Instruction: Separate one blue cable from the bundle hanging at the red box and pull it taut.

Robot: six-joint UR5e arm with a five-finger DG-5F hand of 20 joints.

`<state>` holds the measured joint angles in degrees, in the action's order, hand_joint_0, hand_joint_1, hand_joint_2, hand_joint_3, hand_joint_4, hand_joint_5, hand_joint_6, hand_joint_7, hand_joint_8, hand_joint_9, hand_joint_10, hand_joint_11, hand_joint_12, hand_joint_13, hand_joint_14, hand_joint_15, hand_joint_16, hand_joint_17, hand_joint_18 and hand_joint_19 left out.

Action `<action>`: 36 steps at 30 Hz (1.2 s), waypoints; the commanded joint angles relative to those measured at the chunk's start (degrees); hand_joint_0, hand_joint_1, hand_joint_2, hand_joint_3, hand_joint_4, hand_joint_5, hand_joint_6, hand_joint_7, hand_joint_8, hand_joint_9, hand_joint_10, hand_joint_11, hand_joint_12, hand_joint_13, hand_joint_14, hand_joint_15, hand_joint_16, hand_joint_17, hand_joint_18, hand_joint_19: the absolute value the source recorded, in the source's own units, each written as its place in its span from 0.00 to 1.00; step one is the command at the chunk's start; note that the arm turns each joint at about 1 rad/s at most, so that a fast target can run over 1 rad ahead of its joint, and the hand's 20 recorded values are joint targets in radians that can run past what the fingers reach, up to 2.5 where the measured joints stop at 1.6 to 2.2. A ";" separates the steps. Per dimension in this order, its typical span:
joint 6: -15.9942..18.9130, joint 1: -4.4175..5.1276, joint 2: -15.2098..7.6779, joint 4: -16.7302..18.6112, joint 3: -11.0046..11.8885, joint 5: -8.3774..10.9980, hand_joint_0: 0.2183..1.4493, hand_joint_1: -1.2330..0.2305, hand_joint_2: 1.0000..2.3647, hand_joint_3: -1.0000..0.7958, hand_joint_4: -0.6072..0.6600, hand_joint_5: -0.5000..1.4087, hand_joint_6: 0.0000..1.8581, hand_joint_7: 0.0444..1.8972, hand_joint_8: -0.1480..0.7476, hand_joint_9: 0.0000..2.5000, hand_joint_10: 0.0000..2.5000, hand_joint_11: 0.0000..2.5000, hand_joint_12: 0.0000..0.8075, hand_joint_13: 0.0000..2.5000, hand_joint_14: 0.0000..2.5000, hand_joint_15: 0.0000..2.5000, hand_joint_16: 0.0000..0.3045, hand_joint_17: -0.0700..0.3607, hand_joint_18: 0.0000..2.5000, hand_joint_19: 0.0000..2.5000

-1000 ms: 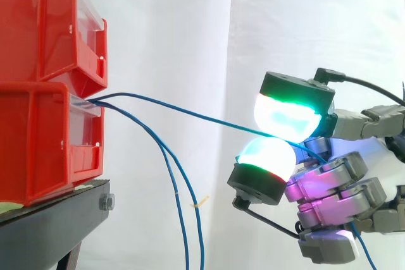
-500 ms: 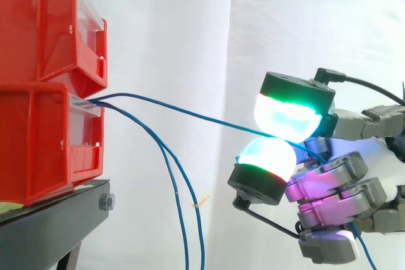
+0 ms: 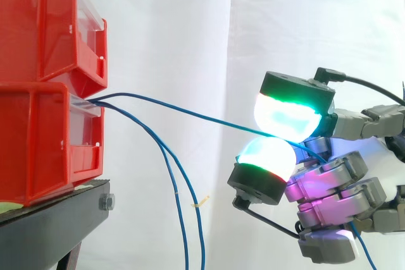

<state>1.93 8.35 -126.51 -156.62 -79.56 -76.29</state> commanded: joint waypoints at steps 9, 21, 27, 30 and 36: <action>0.00 0.00 -0.05 0.00 0.02 0.00 0.47 0.25 0.02 0.48 0.52 0.15 0.48 0.71 0.51 0.37 0.68 0.61 0.45 0.36 0.81 0.55 0.13 0.37 0.40 0.48; 0.00 0.00 -0.05 0.00 0.02 0.00 0.47 0.25 0.02 0.48 0.51 0.15 0.48 0.70 0.51 0.37 0.67 0.61 0.45 0.36 0.80 0.55 0.13 0.37 0.40 0.48; 0.00 0.00 -0.05 0.00 0.02 0.00 0.47 0.25 0.02 0.47 0.51 0.15 0.48 0.70 0.51 0.37 0.66 0.61 0.45 0.36 0.80 0.55 0.13 0.37 0.40 0.48; 0.00 0.00 0.03 0.00 -0.07 0.00 0.47 0.25 0.02 0.47 0.51 0.15 0.48 0.70 0.51 0.37 0.66 0.60 0.45 0.36 0.80 0.55 0.13 0.37 0.40 0.48; 0.00 0.00 0.03 0.00 0.02 0.00 0.47 0.25 0.02 0.47 0.51 0.15 0.48 0.70 0.51 0.37 0.66 0.61 0.44 0.36 0.79 0.55 0.13 0.37 0.40 0.48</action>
<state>1.93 8.35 -126.51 -156.62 -79.56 -76.29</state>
